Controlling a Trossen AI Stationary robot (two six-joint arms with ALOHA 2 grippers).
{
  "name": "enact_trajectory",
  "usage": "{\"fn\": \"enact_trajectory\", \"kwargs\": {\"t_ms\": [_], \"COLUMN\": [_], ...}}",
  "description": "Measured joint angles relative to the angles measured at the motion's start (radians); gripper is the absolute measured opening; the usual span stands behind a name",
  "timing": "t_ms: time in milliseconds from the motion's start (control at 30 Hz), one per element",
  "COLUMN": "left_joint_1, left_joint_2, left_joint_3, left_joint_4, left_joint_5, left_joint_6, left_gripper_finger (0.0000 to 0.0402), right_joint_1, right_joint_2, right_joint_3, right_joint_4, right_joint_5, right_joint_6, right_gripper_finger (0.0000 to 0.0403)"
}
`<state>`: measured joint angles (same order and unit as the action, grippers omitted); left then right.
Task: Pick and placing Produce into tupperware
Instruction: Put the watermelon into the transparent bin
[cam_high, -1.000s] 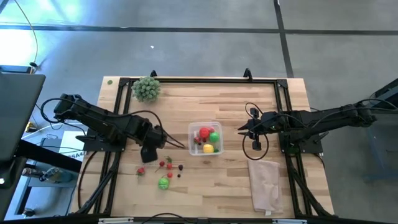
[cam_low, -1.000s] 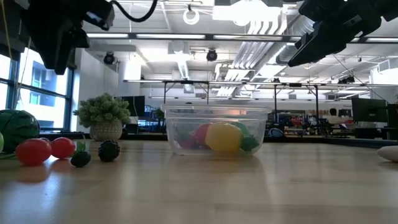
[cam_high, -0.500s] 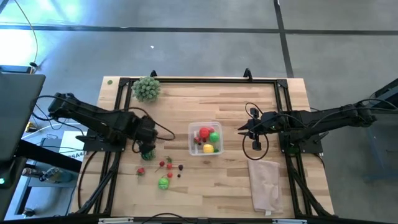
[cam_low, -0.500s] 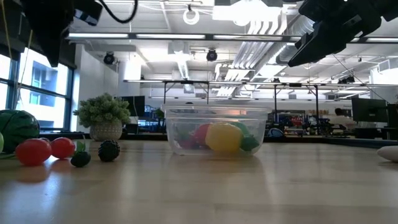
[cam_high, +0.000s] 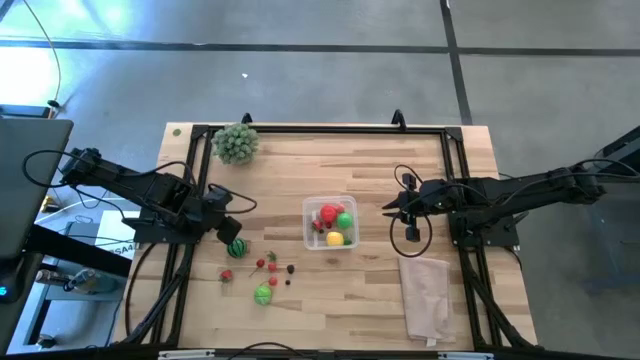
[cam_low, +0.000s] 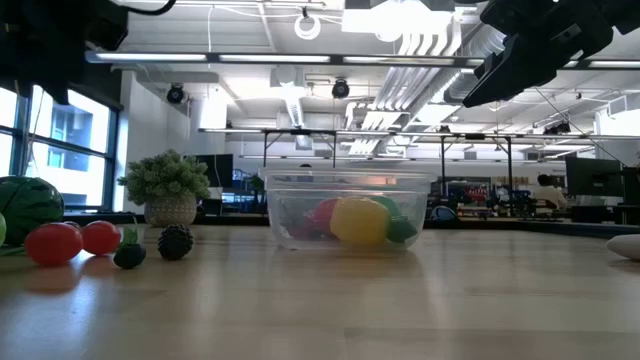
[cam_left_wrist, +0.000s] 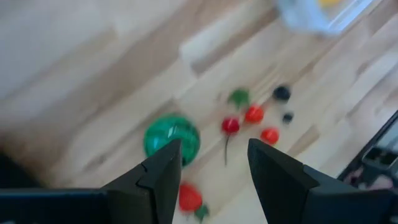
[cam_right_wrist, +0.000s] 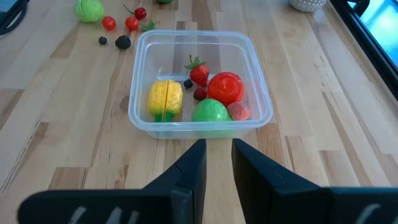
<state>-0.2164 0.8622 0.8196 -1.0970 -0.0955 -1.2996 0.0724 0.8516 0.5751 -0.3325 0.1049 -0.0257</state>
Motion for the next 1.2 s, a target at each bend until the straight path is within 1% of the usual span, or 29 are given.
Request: {"fn": "enact_trajectory", "kwargs": {"t_ms": [100, 300, 533, 667, 800, 1200], "left_joint_1": [-0.001, 0.000, 0.000, 0.000, 0.000, 0.000], "left_joint_2": [0.036, 0.159, 0.286, 0.320, 0.334, 0.333], "left_joint_3": [0.000, 0.000, 0.000, 0.000, 0.000, 0.000], "left_joint_4": [-0.026, -0.027, -0.028, -0.020, 0.004, 0.070], "left_joint_5": [0.076, 0.102, 0.188, 0.178, 0.134, 0.102], "left_joint_6": [-0.024, -0.009, -0.017, -0.017, -0.009, 0.019], "left_gripper_finger": [0.0172, 0.0172, 0.0172, 0.0172, 0.0172, 0.0172], "right_joint_1": [0.000, 0.000, 0.000, 0.000, 0.000, 0.000], "right_joint_2": [0.000, 0.000, 0.000, 0.000, 0.000, 0.000], "right_joint_3": [0.000, 0.000, 0.000, 0.000, 0.000, 0.000], "right_joint_4": [0.000, 0.000, 0.000, 0.000, 0.000, 0.000], "right_joint_5": [0.000, 0.000, 0.000, 0.000, 0.000, 0.000], "right_joint_6": [0.000, 0.000, 0.000, 0.000, 0.000, 0.000], "right_gripper_finger": [0.0067, 0.0067, 0.0067, 0.0067, 0.0067, 0.0067]}}
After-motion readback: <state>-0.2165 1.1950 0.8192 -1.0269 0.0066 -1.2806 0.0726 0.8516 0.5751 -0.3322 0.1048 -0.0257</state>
